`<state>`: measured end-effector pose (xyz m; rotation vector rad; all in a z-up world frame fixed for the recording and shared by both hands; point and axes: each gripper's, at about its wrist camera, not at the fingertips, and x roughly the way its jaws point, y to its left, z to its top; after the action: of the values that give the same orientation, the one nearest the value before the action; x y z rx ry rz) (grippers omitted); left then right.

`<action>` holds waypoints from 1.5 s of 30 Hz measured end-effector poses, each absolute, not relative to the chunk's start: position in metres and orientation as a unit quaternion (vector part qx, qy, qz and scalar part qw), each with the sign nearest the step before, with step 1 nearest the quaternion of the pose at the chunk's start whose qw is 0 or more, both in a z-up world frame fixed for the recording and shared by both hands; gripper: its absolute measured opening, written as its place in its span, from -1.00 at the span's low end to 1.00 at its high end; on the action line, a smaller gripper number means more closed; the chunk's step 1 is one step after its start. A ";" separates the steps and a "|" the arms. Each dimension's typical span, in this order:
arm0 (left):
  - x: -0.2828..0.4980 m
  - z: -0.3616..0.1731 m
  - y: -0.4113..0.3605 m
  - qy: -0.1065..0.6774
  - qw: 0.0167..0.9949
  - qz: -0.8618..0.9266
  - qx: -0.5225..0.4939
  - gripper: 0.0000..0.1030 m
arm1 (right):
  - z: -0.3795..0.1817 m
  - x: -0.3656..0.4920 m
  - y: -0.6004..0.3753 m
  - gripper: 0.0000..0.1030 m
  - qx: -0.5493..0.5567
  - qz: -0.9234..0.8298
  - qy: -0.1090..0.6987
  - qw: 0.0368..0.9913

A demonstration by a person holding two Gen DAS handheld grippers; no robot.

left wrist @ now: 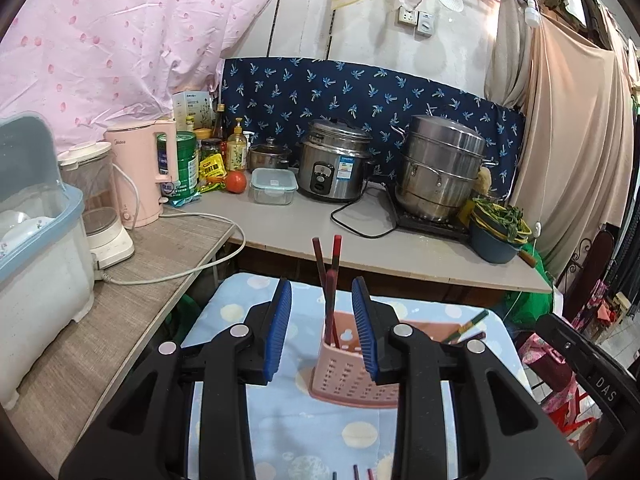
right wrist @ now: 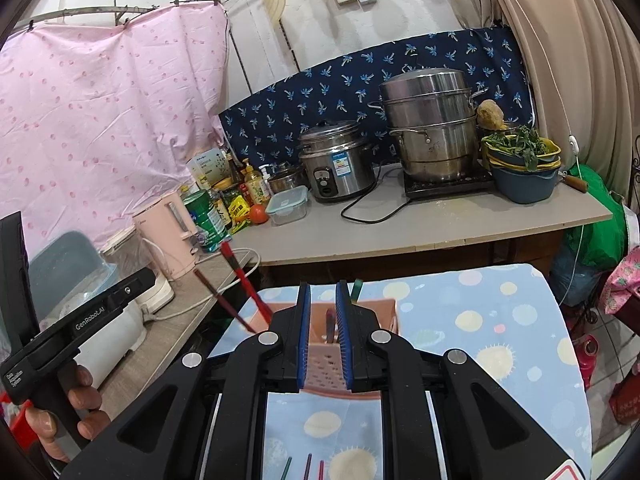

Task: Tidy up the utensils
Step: 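Open the right tool to drop its chopstick in the basket while the left tool releases its own, then move both tools back down to the green and red chopsticks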

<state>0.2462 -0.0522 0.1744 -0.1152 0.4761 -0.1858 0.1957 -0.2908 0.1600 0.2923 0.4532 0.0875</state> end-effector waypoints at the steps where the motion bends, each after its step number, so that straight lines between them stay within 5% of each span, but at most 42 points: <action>1: 0.242 0.174 -0.052 0.236 0.966 -0.091 -0.053 -0.42 | 0.158 0.185 -0.286 -0.72 0.139 0.044 0.225 0.964; 45: 0.100 0.029 -0.038 0.388 0.917 -0.091 0.012 -0.42 | 0.011 0.028 -0.233 -0.72 0.104 0.061 0.382 0.916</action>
<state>0.1002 -0.0376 0.0291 0.0247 0.7985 -0.1865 0.0278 -0.2326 0.0110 0.2132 0.7870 0.1265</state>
